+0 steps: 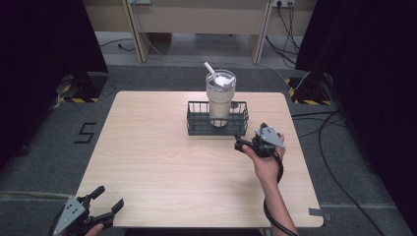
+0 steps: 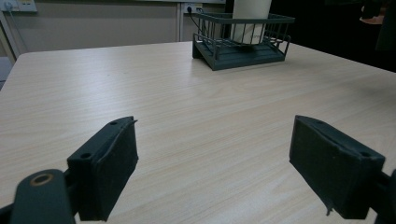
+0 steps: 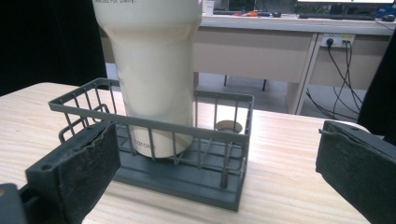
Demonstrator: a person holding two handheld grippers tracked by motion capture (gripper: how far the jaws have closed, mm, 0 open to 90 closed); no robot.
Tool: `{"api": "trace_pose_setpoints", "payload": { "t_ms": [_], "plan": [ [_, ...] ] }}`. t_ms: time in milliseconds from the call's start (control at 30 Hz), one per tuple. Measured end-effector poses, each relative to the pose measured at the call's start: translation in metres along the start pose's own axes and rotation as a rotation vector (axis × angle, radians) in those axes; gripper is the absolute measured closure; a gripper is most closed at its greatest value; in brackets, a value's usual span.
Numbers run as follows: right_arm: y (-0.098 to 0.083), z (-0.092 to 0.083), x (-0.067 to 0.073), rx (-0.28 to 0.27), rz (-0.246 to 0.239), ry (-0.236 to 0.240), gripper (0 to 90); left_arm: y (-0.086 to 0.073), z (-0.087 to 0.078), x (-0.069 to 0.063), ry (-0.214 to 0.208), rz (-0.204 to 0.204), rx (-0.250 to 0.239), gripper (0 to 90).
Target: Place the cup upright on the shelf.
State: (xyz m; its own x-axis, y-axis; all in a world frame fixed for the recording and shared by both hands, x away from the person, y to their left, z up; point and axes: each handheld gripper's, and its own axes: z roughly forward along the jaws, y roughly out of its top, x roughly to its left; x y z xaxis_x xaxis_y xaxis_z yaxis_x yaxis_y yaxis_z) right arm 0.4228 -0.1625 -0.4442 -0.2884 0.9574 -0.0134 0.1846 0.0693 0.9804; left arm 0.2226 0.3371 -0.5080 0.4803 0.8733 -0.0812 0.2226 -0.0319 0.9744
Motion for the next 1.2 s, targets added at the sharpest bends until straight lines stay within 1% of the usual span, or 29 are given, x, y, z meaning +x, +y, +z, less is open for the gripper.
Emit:
{"api": "trace_pose_setpoints", "payload": {
  "t_ms": [333, 733, 1000, 1200],
  "plan": [
    [-0.011, -0.016, -0.009, 0.007, 0.007, -0.013, 0.3, 0.0, 0.0, 0.0, 0.002, 0.005, 0.002, 14.6],
    [-0.022, -0.034, -0.018, 0.014, 0.001, -0.028, 0.3, 0.0, 0.0, 0.0, 0.005, 0.006, 0.001, 14.6],
    [-0.031, -0.049, -0.031, 0.016, 0.004, -0.059, 0.3, 0.0, 0.0, 0.0, 0.007, 0.003, -0.001, 14.6],
    [-0.039, -0.06, -0.039, 0.03, 0.007, -0.078, 0.3, 0.0, 0.0, 0.0, 0.008, 0.002, -0.002, 14.6]
  ]
}}
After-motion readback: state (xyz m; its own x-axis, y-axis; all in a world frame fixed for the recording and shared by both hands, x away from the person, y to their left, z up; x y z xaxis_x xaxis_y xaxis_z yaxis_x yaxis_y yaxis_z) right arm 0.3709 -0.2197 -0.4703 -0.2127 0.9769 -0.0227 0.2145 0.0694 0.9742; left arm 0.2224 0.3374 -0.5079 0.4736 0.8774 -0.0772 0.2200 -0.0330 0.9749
